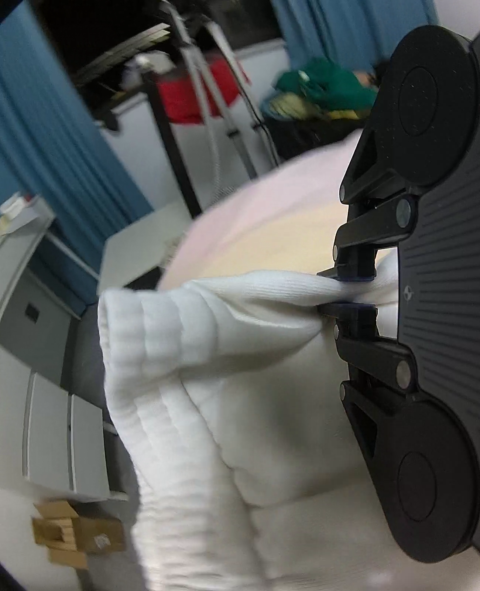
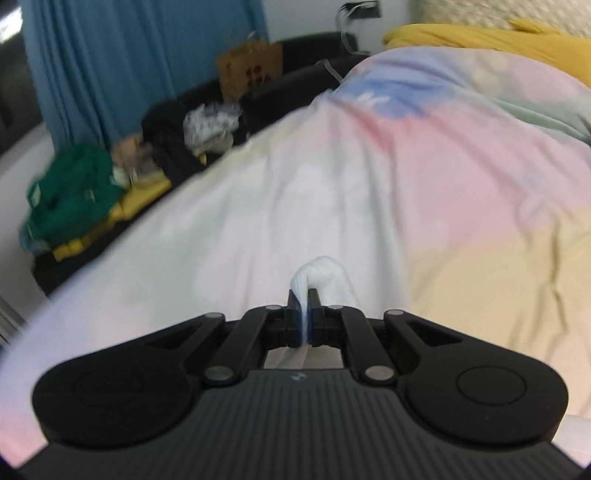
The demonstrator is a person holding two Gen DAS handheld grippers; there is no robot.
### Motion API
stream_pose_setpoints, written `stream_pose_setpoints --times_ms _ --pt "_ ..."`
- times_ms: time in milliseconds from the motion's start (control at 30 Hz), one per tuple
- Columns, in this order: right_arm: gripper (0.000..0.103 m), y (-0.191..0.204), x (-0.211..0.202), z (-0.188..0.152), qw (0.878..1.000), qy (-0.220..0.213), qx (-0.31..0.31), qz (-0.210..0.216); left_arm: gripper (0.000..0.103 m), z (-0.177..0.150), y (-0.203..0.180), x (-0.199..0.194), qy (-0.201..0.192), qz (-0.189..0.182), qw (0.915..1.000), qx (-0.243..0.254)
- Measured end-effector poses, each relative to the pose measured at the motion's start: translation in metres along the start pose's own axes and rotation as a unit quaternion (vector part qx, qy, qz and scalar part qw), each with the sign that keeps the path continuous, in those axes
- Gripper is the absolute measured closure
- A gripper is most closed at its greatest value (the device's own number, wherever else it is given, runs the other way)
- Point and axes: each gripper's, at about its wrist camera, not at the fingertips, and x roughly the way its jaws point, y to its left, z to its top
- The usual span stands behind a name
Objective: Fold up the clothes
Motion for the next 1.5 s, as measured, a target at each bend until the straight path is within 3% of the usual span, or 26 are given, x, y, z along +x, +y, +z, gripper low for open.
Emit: stream_pose_setpoints --times_ms 167,233,267,333,500,567,667,767,867,1000,1100,1200,1267,1400,1433,1500 --pt "0.083 0.0 0.014 -0.001 0.999 0.012 -0.002 0.043 0.083 0.001 -0.009 0.027 0.007 0.001 0.9995 0.032" --pt "0.069 -0.013 0.004 0.004 0.997 0.018 0.012 0.079 0.072 0.001 -0.006 0.022 0.007 -0.016 0.9989 0.044" --pt "0.066 -0.021 -0.004 0.006 0.995 0.02 0.021 0.096 0.069 -0.001 -0.005 0.017 0.005 -0.024 0.9985 0.049" --pt "0.061 -0.037 -0.021 0.007 0.991 0.019 0.045 0.127 0.051 -0.008 -0.001 0.001 0.0 -0.04 0.9977 0.055" --pt "0.059 -0.096 -0.082 -0.005 0.975 0.015 0.099 0.197 0.028 -0.031 0.022 -0.061 -0.017 -0.087 0.9936 0.071" --pt "0.059 -0.119 -0.103 -0.015 0.969 0.022 0.117 0.219 0.022 -0.044 0.042 -0.089 -0.024 -0.104 0.9923 0.062" --pt "0.041 -0.15 -0.127 -0.041 0.956 0.049 0.148 0.249 0.021 -0.068 0.085 -0.13 -0.014 -0.121 0.9922 0.025" --pt "0.039 -0.179 -0.137 -0.072 0.934 0.091 0.202 0.282 0.018 -0.081 0.126 -0.153 0.009 -0.106 0.9934 -0.044" --pt "0.03 -0.194 -0.134 -0.098 0.918 0.126 0.241 0.288 0.018 -0.084 0.154 -0.154 0.043 -0.095 0.99 -0.095" --pt "0.03 -0.196 -0.112 -0.112 0.903 0.159 0.271 0.293 0.018 -0.092 0.161 -0.131 0.055 -0.122 0.9848 -0.11" --pt "0.031 -0.186 -0.094 -0.114 0.903 0.15 0.277 0.292 0.019 -0.094 0.157 -0.105 0.045 -0.118 0.9854 -0.114" --pt "0.039 -0.171 -0.078 -0.108 0.917 0.106 0.251 0.291 0.022 -0.088 0.145 -0.083 0.005 -0.125 0.9867 -0.104" --pt "0.046 -0.164 -0.067 -0.103 0.924 0.086 0.24 0.285 0.029 -0.081 0.139 -0.073 -0.022 -0.129 0.9876 -0.086" --pt "0.079 -0.155 -0.051 -0.093 0.926 0.055 0.23 0.295 0.064 -0.071 0.144 -0.056 -0.037 -0.14 0.9841 -0.103" --pt "0.083 -0.153 -0.051 -0.09 0.925 0.046 0.227 0.3 0.077 -0.069 0.146 -0.053 -0.036 -0.146 0.9827 -0.108" --pt "0.084 -0.153 -0.056 -0.084 0.924 0.034 0.225 0.306 0.085 -0.064 0.146 -0.056 -0.034 -0.154 0.9816 -0.108"
